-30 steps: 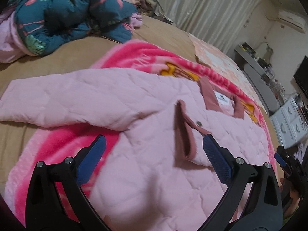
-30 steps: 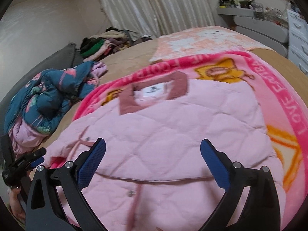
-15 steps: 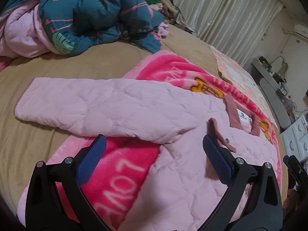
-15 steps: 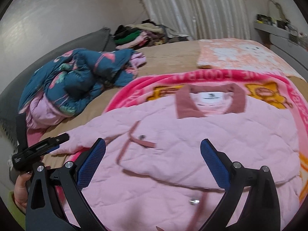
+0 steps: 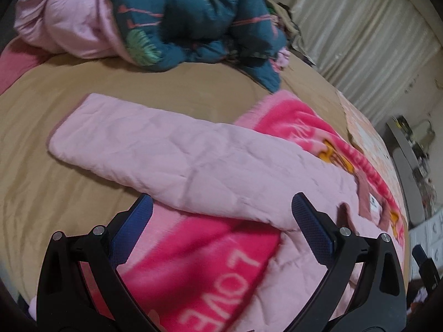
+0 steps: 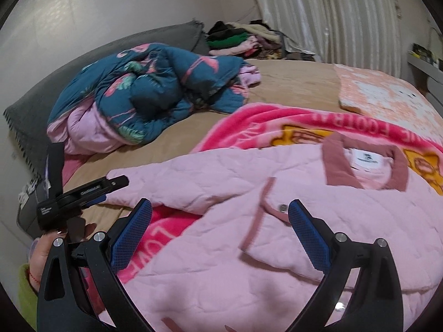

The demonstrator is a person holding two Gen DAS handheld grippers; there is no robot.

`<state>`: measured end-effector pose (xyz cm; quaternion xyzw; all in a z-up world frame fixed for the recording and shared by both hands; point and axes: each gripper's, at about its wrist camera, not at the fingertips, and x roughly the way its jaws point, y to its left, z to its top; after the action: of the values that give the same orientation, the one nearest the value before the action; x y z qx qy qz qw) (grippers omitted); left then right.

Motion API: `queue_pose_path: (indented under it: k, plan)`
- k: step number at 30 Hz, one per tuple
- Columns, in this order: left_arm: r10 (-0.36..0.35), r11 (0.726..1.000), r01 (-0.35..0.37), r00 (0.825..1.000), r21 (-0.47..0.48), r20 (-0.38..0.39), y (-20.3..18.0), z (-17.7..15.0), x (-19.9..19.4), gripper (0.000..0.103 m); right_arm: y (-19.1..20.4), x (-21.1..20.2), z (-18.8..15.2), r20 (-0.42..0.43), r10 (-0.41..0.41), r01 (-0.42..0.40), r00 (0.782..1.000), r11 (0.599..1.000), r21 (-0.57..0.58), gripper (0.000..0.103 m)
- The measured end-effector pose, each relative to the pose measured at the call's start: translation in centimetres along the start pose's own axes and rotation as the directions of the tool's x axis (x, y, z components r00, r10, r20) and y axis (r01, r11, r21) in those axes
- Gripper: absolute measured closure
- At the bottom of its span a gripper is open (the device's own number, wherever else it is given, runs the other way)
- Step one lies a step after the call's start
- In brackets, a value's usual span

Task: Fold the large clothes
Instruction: 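Move the left tool to the other sleeve's cuff and close on it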

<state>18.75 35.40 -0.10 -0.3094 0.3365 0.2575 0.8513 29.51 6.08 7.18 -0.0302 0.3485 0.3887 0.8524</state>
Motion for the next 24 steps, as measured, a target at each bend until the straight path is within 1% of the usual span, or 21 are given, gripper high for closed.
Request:
queue_pose_path:
  k: [4, 7, 11, 17, 20, 24]
  plan:
    - [0.026, 0.998, -0.027, 1.000, -0.056, -0.006, 2.0, 0.5, 0.5, 0.009, 2.0, 1.5, 0.4, -0.019, 0.029, -0.030, 0.999, 0.999, -0.036, 0.005]
    - [0.022, 0.995, -0.023, 1.000, -0.096, -0.017, 3.2, 0.6, 0.9, 0.009, 3.5, 2.8, 0.7, -0.038, 0.048, -0.050, 0.998, 0.996, -0.067, 0.005]
    - [0.039, 0.991, -0.041, 0.999, -0.124, -0.021, 4.4, 0.8, 1.3, 0.009, 5.3, 4.5, 1.2, -0.066, 0.073, -0.079, 0.995, 0.991, -0.107, 0.005]
    - [0.134, 0.974, -0.137, 0.991, -0.182, -0.028, 7.5, 1.1, 2.5, 0.009, 7.3, 6.9, 1.3, -0.110, 0.095, -0.111, 0.989, 0.982, -0.150, 0.005]
    - [0.131, 0.964, -0.141, 0.990, -0.227, -0.060, 9.0, 1.0, 3.7, 0.009, 8.1, 8.1, 1.0, -0.138, 0.099, -0.122, 0.986, 0.978, -0.168, 0.005]
    - [0.123, 0.944, -0.141, 0.989, -0.298, -0.077, 10.9, 0.7, 5.1, 0.009, 8.6, 9.3, 0.6, -0.160, 0.103, -0.132, 0.982, 0.975, -0.177, 0.005]
